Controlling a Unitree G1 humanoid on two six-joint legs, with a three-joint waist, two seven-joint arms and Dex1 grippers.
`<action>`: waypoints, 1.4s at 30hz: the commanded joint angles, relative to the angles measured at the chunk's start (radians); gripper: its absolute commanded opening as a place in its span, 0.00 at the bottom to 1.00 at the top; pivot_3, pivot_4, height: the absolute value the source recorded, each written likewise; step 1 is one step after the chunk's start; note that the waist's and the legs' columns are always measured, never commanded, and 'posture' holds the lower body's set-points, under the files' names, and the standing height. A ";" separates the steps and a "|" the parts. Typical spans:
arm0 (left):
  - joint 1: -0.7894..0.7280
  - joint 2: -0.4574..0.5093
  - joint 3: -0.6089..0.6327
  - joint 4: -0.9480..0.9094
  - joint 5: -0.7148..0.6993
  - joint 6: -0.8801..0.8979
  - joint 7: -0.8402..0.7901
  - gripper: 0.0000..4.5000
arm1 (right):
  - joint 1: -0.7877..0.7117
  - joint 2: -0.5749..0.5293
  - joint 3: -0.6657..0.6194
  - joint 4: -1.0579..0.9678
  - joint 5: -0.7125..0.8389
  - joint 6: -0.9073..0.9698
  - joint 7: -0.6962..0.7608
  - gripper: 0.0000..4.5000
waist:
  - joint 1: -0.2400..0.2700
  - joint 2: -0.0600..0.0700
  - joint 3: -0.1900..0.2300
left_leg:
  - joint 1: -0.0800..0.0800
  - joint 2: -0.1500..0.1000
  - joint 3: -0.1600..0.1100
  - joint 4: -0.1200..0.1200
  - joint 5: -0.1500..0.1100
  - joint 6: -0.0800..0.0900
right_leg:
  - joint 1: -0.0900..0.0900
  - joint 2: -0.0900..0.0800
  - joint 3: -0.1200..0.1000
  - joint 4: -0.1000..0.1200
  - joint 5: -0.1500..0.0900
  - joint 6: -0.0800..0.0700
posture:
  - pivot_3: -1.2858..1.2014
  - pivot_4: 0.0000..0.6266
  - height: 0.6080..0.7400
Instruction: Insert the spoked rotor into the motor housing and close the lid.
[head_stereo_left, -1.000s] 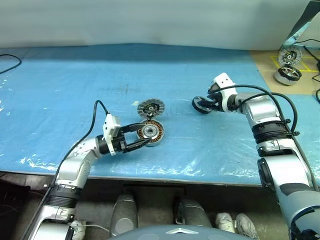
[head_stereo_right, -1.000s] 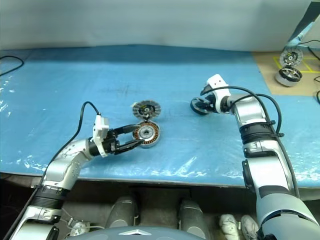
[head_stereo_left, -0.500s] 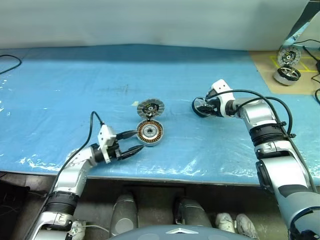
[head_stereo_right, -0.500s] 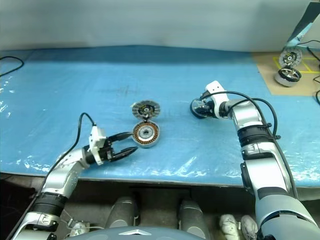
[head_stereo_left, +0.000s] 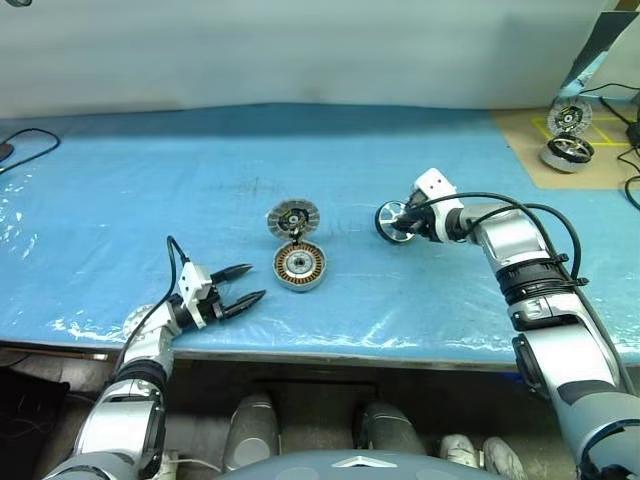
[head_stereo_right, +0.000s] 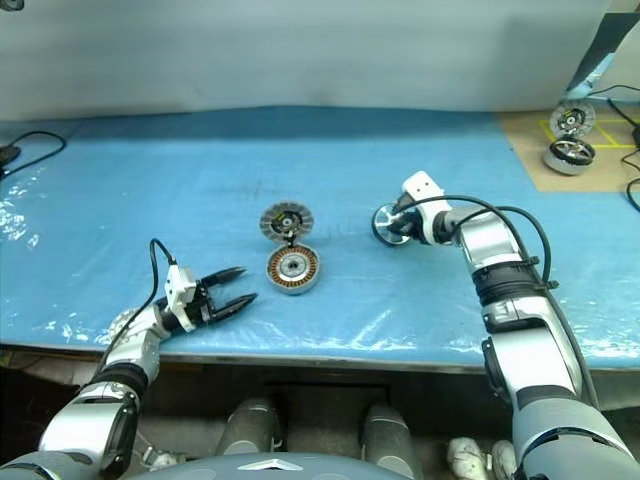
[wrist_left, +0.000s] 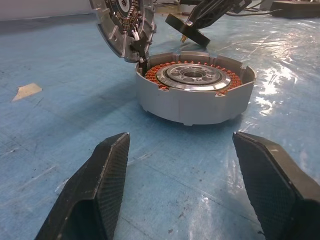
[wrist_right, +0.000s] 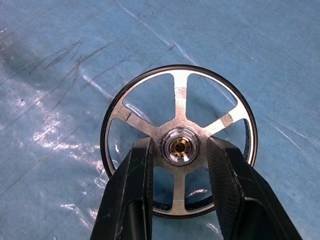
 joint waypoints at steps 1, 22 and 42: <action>0.010 0.000 0.007 -0.002 0.005 0.062 -0.030 0.77 | 0.021 -0.008 -0.034 -0.087 0.047 0.000 0.030 0.26 | 0.002 0.000 0.000 | -0.002 0.000 0.001 0.001 0.000 0.000 | -0.001 0.000 0.000 0.000 0.003 -0.005 | 0.52 0.24 1.00; 0.169 0.133 -0.029 -0.914 -0.105 0.617 0.080 0.77 | 0.251 -0.084 -0.062 -0.575 0.323 0.102 0.232 0.26 | 0.015 -0.016 0.010 | -0.046 0.010 0.015 0.017 0.004 0.007 | -0.035 0.001 -0.008 0.000 0.004 -0.005 | 0.52 0.24 1.00; 0.324 0.110 -0.045 -0.727 -0.046 0.431 0.076 0.77 | 0.127 0.069 0.115 -0.552 0.314 0.065 0.188 0.26 | 0.007 -0.016 0.010 | -0.044 0.011 0.016 0.021 0.005 0.000 | -0.033 0.003 -0.006 0.002 0.004 -0.005 | 0.52 0.24 1.00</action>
